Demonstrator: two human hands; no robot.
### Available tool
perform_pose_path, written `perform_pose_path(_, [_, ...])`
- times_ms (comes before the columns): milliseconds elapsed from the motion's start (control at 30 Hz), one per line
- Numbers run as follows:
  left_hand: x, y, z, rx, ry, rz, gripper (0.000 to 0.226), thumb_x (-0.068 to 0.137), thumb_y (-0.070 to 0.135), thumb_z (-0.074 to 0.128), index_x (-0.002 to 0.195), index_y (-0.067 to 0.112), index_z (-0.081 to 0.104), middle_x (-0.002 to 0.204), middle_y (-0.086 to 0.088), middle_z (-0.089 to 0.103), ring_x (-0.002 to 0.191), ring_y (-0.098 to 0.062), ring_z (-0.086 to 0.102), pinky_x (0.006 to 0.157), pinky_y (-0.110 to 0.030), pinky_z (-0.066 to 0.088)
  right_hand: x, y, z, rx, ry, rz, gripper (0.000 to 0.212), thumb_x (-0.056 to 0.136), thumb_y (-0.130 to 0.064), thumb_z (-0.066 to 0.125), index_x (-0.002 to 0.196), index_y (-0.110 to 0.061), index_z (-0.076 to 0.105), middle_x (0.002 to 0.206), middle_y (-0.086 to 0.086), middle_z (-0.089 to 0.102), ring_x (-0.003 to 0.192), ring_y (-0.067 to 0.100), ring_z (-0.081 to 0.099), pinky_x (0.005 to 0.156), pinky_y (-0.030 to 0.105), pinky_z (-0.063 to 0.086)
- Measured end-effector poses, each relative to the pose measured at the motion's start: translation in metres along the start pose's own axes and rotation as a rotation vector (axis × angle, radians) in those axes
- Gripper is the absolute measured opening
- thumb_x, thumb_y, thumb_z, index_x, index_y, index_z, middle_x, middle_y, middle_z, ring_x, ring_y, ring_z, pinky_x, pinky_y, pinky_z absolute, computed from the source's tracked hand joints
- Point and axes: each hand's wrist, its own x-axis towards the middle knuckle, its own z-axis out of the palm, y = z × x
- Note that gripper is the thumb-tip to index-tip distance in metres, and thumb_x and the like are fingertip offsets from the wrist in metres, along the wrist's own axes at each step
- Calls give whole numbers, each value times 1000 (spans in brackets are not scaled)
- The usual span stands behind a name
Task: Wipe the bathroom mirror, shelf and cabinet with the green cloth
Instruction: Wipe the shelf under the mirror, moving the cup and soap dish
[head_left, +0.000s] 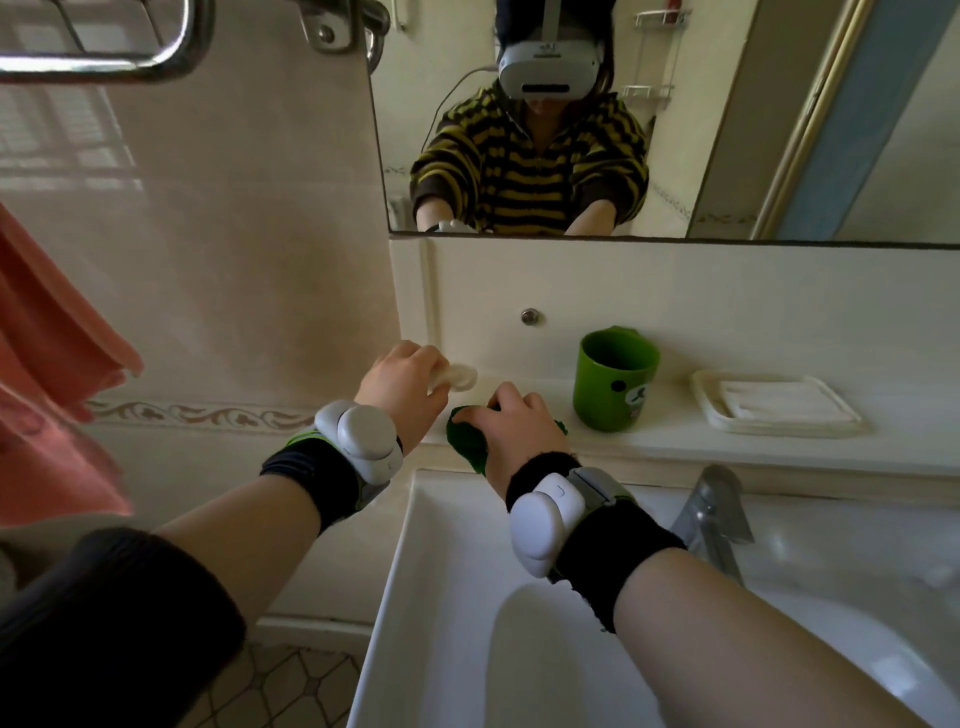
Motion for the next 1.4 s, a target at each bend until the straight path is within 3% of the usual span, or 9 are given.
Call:
perform_pose_path(100, [7, 5, 8, -3, -10, 1, 23, 88, 17, 56, 110, 11, 60, 117, -6, 54, 100, -27, 52, 77, -33, 43, -4, 5, -5, 51, -13, 40, 43, 84, -14, 52, 120, -39, 49, 106, 0, 34, 100, 23, 33, 74, 33, 42])
perform_pose_path(300, [16, 19, 32, -20, -35, 24, 24, 87, 14, 55, 110, 9, 60, 119, -8, 53, 108, -27, 47, 78, -29, 39, -16, 17, -16, 127, -5, 91, 39, 87, -15, 48, 116, -40, 52, 105, 1, 38, 100, 25, 36, 87, 37, 43])
perform_pose_path(400, [20, 32, 45, -58, -43, 53, 24, 87, 13, 56, 111, 9, 60, 119, -8, 52, 111, -26, 45, 77, -22, 31, -23, 26, -24, 156, -14, 106, 38, 87, -15, 47, 116, -37, 54, 105, 3, 40, 100, 26, 38, 85, 34, 42])
perform_pose_path(500, [23, 39, 50, -68, -48, 48, 26, 86, 14, 58, 111, 9, 60, 119, -9, 52, 111, -29, 44, 84, -30, 36, -27, 27, -26, 160, -30, 113, 36, 88, -17, 47, 118, -35, 54, 108, 4, 42, 102, 27, 39, 84, 35, 43])
perform_pose_path(600, [26, 44, 55, -62, -46, 78, 25, 85, 15, 60, 110, 9, 61, 118, -10, 52, 109, -30, 43, 84, -28, 32, -31, 30, -29, 147, -38, 132, 35, 89, -18, 46, 120, -33, 52, 109, 6, 43, 104, 29, 40, 89, 42, 45])
perform_pose_path(967, [18, 54, 62, -3, -124, 115, 41, 86, 35, 62, 123, 18, 56, 125, -4, 47, 115, -25, 40, 90, -27, 32, -48, 47, -30, 149, -50, 159, 45, 86, -14, 51, 126, -35, 49, 110, 7, 44, 102, 31, 47, 91, 42, 44])
perform_pose_path(1133, [13, 54, 60, 99, -168, 90, 46, 88, 47, 54, 127, 23, 53, 128, -4, 44, 118, -26, 36, 95, -34, 36, -55, 53, -34, 143, -42, 199, 46, 85, -13, 52, 127, -34, 49, 111, 6, 44, 102, 30, 48, 93, 42, 44])
perform_pose_path(1400, [8, 61, 41, 84, -4, 134, 34, 93, 43, 46, 116, 24, 62, 127, -4, 47, 117, -28, 36, 96, -36, 32, -69, 54, -39, 99, -16, 229, 47, 85, -12, 52, 128, -33, 48, 115, 7, 45, 107, 30, 47, 95, 42, 43])
